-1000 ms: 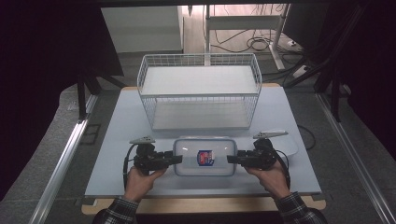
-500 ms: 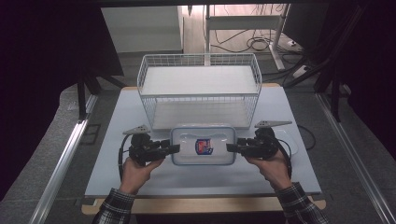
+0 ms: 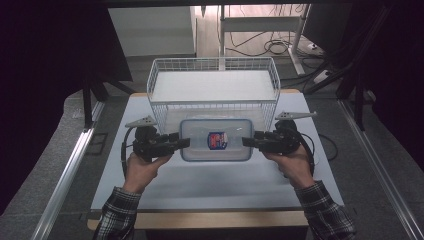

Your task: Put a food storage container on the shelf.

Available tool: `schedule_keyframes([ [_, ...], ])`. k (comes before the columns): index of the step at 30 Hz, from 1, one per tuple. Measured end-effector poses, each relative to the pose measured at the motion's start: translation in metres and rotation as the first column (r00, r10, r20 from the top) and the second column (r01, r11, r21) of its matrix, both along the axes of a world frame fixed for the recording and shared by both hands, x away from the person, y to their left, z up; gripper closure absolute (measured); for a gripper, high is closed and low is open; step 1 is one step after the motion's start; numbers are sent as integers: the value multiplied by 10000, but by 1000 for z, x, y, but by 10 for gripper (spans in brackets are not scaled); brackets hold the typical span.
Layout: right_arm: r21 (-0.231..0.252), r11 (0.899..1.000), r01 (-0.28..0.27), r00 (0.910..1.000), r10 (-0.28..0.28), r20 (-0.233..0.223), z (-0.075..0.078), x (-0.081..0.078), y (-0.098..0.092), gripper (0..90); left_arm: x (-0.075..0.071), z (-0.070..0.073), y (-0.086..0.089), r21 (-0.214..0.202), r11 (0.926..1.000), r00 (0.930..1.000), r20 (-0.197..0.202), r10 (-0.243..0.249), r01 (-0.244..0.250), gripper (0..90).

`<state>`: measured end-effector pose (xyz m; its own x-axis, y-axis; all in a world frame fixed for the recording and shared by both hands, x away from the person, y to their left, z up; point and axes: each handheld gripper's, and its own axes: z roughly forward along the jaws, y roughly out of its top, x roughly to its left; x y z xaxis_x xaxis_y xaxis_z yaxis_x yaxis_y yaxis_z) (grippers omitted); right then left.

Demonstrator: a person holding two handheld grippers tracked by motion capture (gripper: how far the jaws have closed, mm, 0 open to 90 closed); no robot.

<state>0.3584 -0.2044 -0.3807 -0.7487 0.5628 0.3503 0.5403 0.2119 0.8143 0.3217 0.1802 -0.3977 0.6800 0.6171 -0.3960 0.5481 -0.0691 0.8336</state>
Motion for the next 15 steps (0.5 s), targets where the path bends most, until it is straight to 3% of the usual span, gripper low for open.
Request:
schedule_keyframes([
  [15, 303, 9994, 161, 9995, -169, 253, 31, 25, 2, 480, 28, 32, 2, -35, 10000, 9997, 260, 33, -32, 515],
])
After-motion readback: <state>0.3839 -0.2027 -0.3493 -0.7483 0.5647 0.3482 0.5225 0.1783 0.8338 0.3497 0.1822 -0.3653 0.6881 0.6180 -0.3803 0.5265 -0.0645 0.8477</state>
